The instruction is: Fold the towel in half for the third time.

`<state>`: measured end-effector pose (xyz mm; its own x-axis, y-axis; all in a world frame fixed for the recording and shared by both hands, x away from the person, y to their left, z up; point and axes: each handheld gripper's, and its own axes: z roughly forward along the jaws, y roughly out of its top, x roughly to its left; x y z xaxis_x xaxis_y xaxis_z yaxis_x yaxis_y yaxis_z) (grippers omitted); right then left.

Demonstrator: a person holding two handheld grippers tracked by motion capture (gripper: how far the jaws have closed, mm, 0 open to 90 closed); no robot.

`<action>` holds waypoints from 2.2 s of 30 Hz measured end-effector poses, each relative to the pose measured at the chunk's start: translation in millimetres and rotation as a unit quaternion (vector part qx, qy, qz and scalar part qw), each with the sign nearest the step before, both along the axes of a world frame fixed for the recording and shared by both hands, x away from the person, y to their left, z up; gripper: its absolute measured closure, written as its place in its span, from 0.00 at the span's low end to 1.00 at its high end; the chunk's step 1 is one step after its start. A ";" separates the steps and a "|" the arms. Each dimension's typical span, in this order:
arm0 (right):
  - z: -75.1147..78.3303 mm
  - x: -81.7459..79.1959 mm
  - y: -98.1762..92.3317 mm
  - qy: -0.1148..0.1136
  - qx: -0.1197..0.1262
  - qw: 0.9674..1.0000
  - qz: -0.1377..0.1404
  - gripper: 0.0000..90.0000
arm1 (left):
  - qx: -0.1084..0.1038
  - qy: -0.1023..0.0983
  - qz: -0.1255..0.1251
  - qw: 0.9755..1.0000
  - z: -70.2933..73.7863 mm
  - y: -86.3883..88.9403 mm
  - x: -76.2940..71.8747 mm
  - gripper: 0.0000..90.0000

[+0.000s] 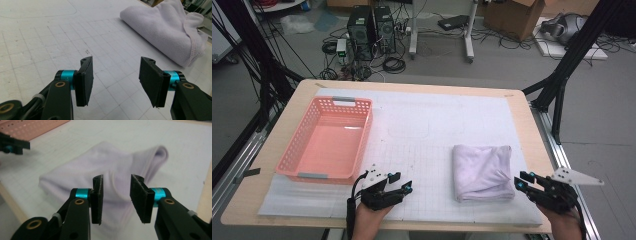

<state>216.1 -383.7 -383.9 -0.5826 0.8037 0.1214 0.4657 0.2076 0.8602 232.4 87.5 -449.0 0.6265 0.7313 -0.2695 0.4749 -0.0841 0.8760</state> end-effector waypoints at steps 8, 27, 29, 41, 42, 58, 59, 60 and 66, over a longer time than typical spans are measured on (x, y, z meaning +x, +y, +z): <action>-11.0 45.6 45.2 0.049 -0.023 0.998 0.021 0.64 | -0.003 0.000 0.001 1.000 0.1 2.6 0.8 0.50; -22.6 -9.7 2.7 0.031 0.000 0.999 0.013 0.72 | -0.004 -0.004 0.004 1.000 1.4 2.9 0.0 0.50; -17.7 -2.1 8.6 0.027 0.002 1.000 0.009 0.65 | -0.003 -0.005 0.004 1.000 2.0 2.5 -0.3 0.50; -25.1 5.9 28.9 0.033 -0.042 0.997 0.055 0.94 | -0.006 -0.005 0.006 1.000 2.2 5.4 0.1 0.50; -25.9 0.6 25.6 0.027 -0.053 0.997 0.058 0.94 | -0.007 -0.005 0.007 1.000 2.2 5.4 0.1 0.50; -1.5 6.3 11.6 -0.008 0.017 1.000 0.004 0.76 | -0.006 -0.005 0.005 1.000 1.7 4.1 0.3 0.50; -0.3 11.9 13.7 -0.009 0.011 1.000 -0.003 0.76 | -0.007 -0.004 0.005 1.000 1.6 3.7 0.3 0.50; 0.2 19.6 16.9 -0.005 0.000 1.000 -0.008 0.77 | -0.004 -0.004 0.004 1.000 1.7 3.7 0.4 0.50; -24.2 34.8 36.9 0.043 -0.033 0.998 0.024 0.78 | -0.005 -0.005 0.006 1.000 1.8 4.8 0.0 0.50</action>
<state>251.0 -346.8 -408.1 -0.6103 0.7831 0.1196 0.5251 0.2868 0.8013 232.3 92.3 -447.2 0.6210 0.7355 -0.2708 0.4673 -0.0702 0.8813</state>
